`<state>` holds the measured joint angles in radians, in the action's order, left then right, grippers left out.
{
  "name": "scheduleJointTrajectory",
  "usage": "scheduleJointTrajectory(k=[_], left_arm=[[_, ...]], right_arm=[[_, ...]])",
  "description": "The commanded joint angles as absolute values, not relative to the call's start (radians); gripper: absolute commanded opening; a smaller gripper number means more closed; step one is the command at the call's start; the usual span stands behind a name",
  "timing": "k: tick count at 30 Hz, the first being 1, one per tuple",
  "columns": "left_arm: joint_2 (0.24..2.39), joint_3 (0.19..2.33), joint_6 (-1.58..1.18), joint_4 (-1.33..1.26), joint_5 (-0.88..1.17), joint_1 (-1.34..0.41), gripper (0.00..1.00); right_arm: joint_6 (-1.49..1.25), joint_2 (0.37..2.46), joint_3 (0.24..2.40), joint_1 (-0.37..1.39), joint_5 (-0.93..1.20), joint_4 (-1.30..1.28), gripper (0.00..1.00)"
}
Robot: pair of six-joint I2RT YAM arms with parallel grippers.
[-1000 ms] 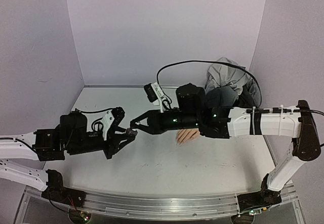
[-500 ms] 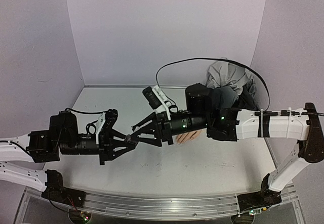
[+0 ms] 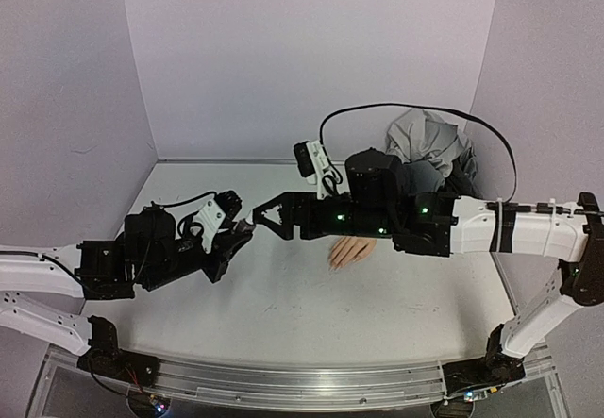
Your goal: Paint the nails
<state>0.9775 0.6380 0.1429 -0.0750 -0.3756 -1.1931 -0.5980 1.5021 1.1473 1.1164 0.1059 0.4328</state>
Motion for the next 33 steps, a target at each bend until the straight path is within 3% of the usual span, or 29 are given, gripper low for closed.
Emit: scheduleJointTrajectory(k=[1,5,11,25,30,33], left_arm=[[0.993,0.702,0.135,-0.155,-0.453,-1.198,0.0],[0.997,0.695,0.095,-0.157,-0.471,-1.198,0.0],[0.993,0.7,0.089,-0.156,-0.478,-1.198,0.0],[0.964,0.684,0.086,-0.155,-0.456,-1.197,0.0],[0.934,0.687,0.092,-0.146,-0.206,-1.171,0.0],[0.877,0.673,0.05,-0.143,0.086,-1.104,0.0]], right_arm=[[-0.703,1.556,1.252,1.122,0.046,0.455,0.75],[-0.733,1.602,1.299,1.121,0.034,0.468,0.5],[-0.756,1.638,1.316,1.122,0.03,0.498,0.48],[-0.751,1.713,1.355,1.123,0.11,0.57,0.24],[-0.668,1.686,1.313,1.12,0.14,0.578,0.02],[-0.551,1.62,1.257,1.101,0.204,0.588,0.0]])
